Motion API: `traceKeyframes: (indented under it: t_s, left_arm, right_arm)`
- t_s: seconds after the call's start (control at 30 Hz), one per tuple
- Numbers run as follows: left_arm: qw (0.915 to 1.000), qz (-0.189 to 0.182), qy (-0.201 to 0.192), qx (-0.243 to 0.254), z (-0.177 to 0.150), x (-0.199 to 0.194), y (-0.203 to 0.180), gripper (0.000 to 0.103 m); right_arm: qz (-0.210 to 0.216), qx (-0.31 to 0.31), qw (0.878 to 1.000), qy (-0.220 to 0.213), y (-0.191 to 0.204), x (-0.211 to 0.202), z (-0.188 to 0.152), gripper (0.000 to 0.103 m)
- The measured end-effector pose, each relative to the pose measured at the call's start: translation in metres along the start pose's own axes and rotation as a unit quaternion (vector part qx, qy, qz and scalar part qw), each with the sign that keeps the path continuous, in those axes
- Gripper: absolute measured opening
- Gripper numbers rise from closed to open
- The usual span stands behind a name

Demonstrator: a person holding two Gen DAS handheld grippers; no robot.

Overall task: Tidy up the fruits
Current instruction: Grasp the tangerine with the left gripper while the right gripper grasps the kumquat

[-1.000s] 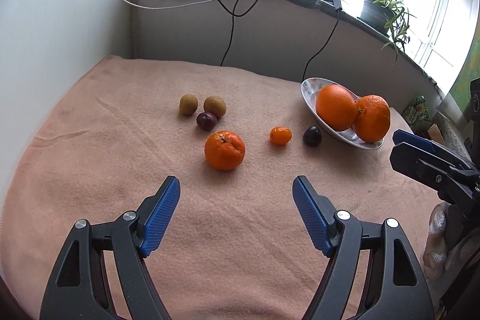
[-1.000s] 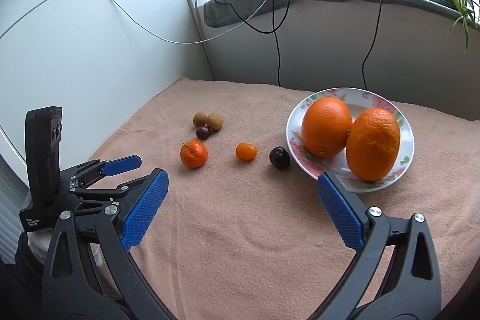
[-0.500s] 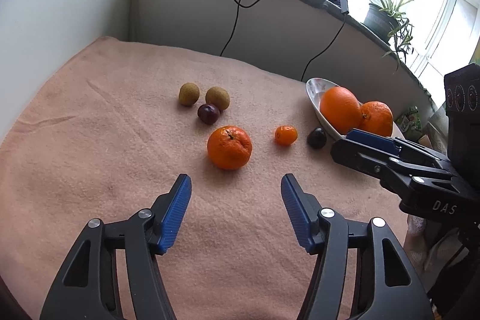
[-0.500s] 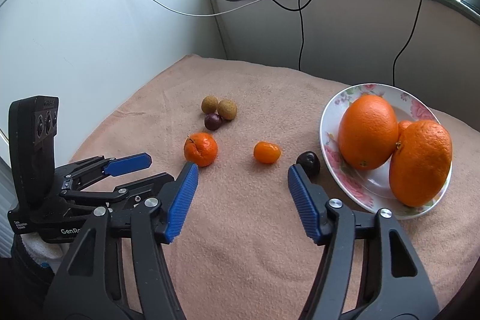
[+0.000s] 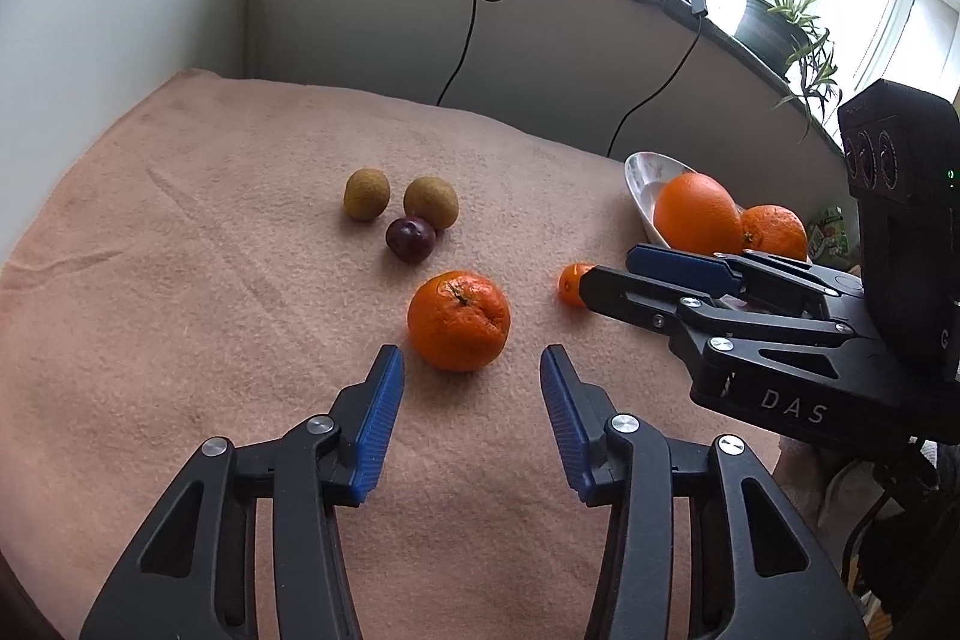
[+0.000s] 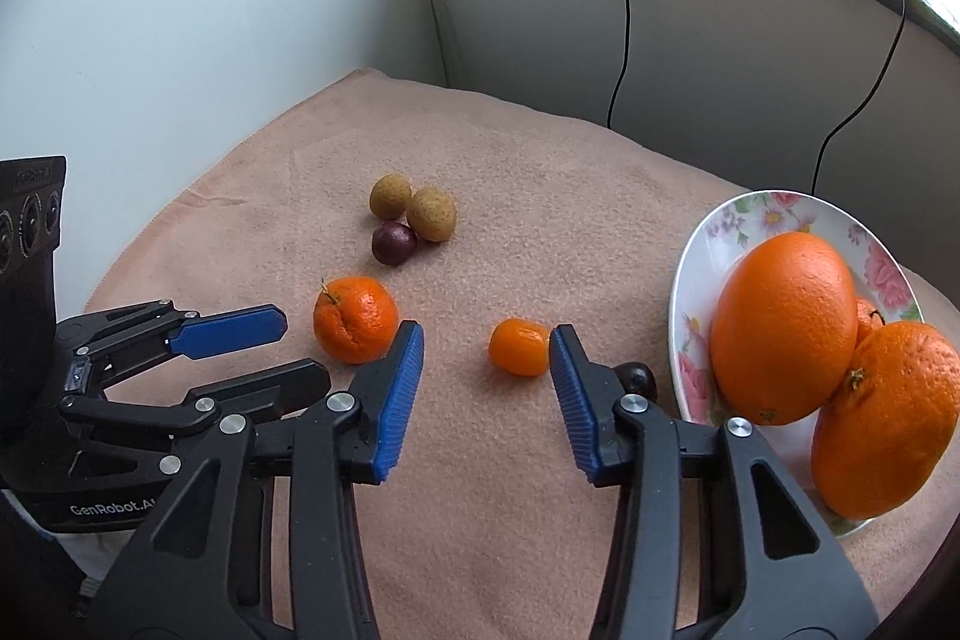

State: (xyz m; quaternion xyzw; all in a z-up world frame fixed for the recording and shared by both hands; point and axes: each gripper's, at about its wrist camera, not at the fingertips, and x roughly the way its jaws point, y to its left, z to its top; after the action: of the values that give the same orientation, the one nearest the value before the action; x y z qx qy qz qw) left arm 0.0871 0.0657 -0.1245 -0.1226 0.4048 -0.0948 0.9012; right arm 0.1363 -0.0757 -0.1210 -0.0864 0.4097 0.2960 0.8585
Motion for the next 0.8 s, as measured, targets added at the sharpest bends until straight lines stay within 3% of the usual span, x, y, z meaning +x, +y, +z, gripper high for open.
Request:
traceKeyframes:
  t_s: [0.67, 0.8]
  left_arm:
    - [0.9995, 0.016, 0.025, 0.005, 0.006, 0.023, 0.002, 0.038]
    - [0.9996, 0.016, 0.024, 0.006, 0.008, 0.024, 0.001, 0.037]
  right_arm:
    - [-0.024, -0.02, 0.999, 0.029, -0.004, 0.024, -0.001, 0.039]
    - [-0.029, -0.021, 0.999, 0.03, -0.004, 0.025, -0.001, 0.031]
